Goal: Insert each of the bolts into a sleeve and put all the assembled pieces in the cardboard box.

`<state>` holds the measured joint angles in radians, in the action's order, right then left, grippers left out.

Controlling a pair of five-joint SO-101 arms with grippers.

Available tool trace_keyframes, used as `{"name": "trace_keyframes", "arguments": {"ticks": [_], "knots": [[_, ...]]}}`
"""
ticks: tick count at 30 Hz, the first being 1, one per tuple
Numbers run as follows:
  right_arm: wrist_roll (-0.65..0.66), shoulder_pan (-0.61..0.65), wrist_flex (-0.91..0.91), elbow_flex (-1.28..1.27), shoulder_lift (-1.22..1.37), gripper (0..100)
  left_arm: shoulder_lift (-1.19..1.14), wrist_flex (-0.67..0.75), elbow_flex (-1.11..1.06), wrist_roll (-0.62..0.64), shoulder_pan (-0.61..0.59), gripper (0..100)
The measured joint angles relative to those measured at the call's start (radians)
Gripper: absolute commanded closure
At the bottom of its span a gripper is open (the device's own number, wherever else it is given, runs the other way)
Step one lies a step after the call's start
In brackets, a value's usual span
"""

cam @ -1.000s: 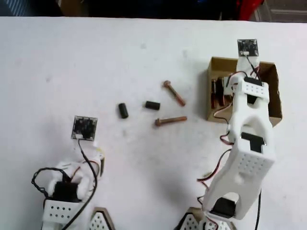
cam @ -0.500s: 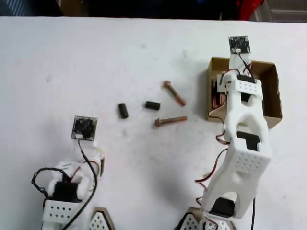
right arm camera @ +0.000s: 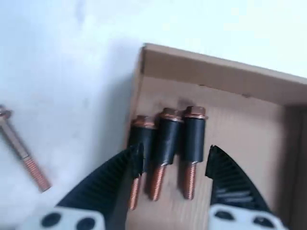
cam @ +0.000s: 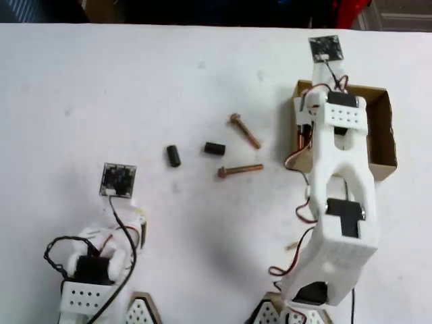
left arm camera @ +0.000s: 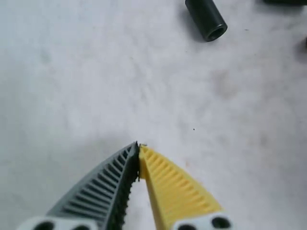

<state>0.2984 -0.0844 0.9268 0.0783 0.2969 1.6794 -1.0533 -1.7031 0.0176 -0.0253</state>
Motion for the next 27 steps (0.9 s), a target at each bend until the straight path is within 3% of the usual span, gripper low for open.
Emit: {"name": "trace_keyframes", "arguments": {"ticks": [17,27], "knots": [[0.000,0.229,0.319,0.000,-0.166,80.7,0.000,0.000,0.000,0.000,-0.046,98],[0.012,0.391,0.319,0.000,-0.120,80.7,0.000,0.000,0.000,0.000,-0.046,98]]}}
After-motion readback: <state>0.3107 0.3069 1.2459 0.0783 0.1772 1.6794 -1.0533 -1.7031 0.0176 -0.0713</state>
